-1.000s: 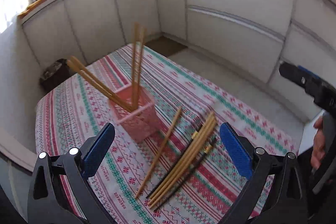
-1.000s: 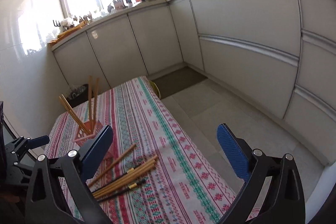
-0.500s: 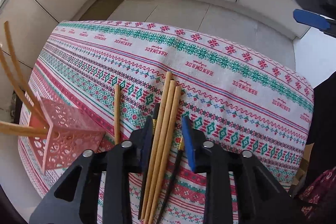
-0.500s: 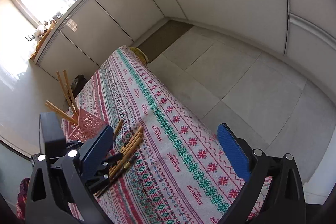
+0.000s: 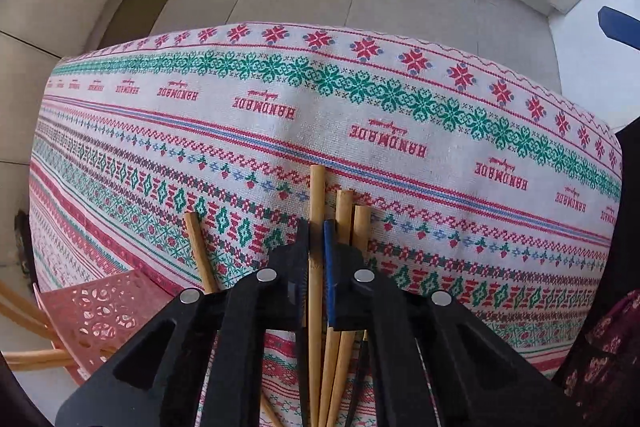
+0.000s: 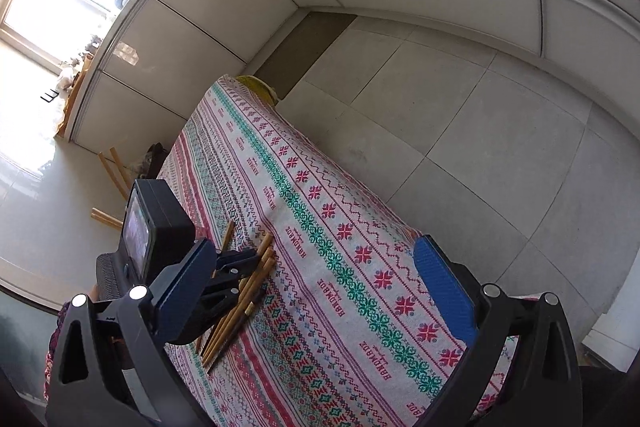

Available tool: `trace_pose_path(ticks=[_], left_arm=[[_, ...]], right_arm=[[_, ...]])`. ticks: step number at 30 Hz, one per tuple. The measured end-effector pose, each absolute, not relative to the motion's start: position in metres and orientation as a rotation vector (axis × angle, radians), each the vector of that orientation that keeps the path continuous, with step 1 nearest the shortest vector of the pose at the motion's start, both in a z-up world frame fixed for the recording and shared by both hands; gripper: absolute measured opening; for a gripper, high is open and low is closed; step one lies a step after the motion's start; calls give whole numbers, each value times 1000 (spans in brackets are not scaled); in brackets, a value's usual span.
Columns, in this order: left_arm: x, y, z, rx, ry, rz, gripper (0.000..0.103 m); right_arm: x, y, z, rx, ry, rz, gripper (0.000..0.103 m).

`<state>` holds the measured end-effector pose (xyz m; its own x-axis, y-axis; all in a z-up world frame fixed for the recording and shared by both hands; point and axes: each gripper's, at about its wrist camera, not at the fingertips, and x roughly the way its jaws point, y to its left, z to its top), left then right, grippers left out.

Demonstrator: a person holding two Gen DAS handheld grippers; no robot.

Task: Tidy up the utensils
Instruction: 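Lower the left tool to the loose wooden chopsticks and grasp one, then lift the wooden chopstick upright with the left tool toward the pink cup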

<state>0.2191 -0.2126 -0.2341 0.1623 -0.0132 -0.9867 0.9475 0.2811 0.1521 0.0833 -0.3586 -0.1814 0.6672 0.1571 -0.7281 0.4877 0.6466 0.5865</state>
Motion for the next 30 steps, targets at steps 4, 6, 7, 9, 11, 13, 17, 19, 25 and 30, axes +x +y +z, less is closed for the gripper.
trace_pose_path(ticks=[4, 6, 7, 9, 11, 13, 17, 19, 25, 30], left_arm=[[237, -211, -230, 887, 1289, -813, 6], [245, -198, -226, 721, 1307, -742, 7], [248, -187, -224, 613, 1317, -707, 7], [249, -161, -215, 411, 1298, -659, 7], [246, -124, -197, 179, 1265, -621, 7], [230, -88, -174, 22, 1197, -604, 7], [188, -28, -134, -156, 1063, -601, 6], [171, -6, -118, -208, 1006, -607, 6], [153, 24, -98, -263, 905, -627, 6], [144, 44, -92, -300, 886, -612, 7]], right_arm=[[84, -360, -182, 878, 843, -235, 96], [85, -360, -182, 867, 848, -249, 96], [87, -358, -183, 855, 859, -252, 96], [92, -352, -187, 815, 895, -268, 96], [100, -342, -193, 766, 945, -259, 96], [113, -327, -202, 706, 1006, -250, 96], [150, -291, -221, 602, 1124, -215, 92], [170, -274, -227, 527, 1169, -209, 71], [208, -246, -243, 424, 1249, -221, 29], [216, -240, -243, 489, 1278, -186, 29]])
